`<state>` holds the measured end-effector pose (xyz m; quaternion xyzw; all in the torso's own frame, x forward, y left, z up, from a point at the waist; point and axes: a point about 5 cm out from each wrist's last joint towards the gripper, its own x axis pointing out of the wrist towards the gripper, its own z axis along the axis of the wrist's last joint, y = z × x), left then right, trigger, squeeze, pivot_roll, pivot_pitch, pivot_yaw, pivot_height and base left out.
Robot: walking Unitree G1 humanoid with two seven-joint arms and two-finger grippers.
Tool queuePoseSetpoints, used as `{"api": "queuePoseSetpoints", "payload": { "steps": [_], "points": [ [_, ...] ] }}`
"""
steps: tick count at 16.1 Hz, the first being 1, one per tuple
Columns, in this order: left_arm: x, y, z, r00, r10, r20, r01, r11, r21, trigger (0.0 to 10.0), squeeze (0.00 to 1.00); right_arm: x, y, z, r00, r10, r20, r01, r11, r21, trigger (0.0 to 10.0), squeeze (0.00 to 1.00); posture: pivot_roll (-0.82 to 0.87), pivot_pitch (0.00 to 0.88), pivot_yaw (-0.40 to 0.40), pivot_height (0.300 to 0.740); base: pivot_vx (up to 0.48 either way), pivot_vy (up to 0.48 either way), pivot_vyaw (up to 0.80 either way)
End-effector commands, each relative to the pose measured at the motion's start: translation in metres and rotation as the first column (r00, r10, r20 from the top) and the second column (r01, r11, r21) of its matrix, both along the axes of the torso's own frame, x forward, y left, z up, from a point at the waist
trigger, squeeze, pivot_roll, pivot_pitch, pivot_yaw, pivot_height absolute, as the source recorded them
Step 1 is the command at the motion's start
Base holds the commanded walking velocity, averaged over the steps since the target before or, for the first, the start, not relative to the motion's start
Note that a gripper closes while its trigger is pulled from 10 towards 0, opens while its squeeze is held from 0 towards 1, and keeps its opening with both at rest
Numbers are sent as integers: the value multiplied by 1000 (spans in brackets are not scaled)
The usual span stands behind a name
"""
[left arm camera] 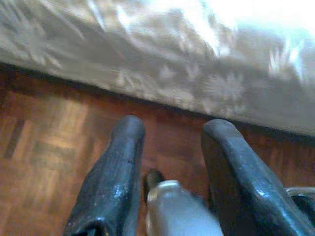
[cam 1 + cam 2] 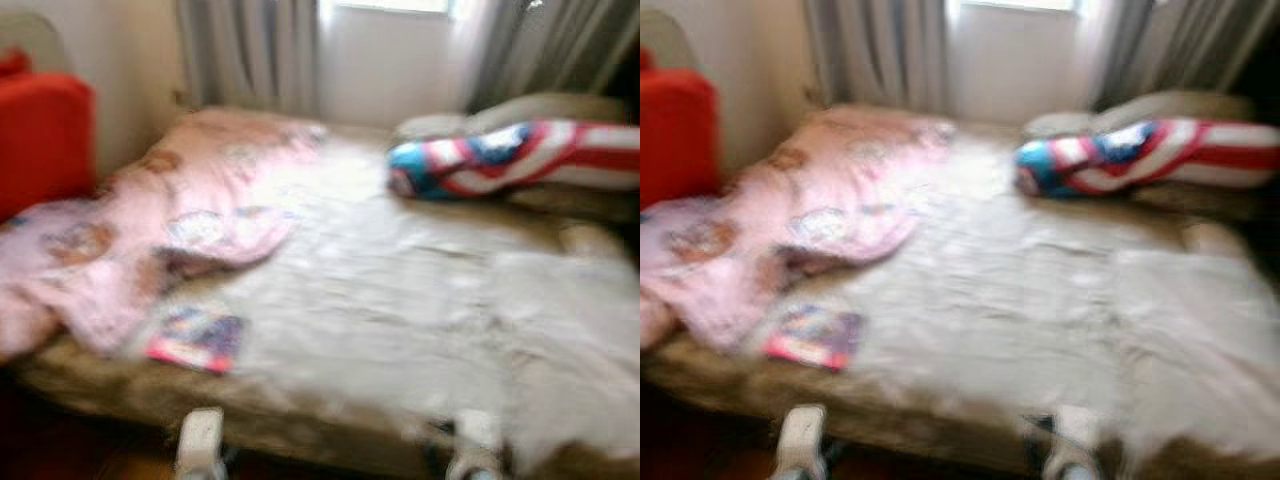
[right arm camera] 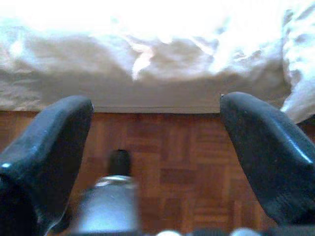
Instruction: Clean up the room
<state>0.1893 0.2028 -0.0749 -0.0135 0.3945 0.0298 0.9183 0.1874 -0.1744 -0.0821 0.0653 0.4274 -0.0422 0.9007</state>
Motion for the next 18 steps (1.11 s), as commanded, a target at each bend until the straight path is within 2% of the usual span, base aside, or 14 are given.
{"api": "queuePoseSetpoints", "payload": {
  "steps": [1, 4, 8, 16, 18],
  "points": [
    [1, -2, 0, 1000, -6, -1, 6, 1000, 2, 10000, 0, -2, -8, 0, 1000, -12, -10, 12, 1000, -13, 10000, 0, 44, 0, -49, 740, 0, -390, 0],
    [0, -2, 0, 1000, -10, -1, 10, 1000, 3, 10000, 0, -6, -10, -2, 1000, -16, -25, 16, 1000, -8, 10000, 0, 40, 0, -45, 740, 0, -393, -698],
    [2, -1, 1, 1000, -2, 7, 2, 1000, 1, 10000, 0, -11, -13, -4, 999, -21, -39, 20, 1000, -9, 10000, 0, 39, 0, -46, 740, 0, 0, -616],
    [0, -1, -1, 1000, -9, -14, 9, 1000, 11, 10000, 0, -10, -12, -4, 999, 0, -44, -1, 1000, -14, 10000, 0, 35, 12, -48, 740, 0, 0, 0],
    [-2, 0, -1, 1000, -10, -20, 11, 1000, 17, 10000, 0, -10, -12, -4, 999, 9, -48, -10, 1000, -22, 10000, 0, 35, 11, -47, 740, 0, -274, 0]
  ]
}}
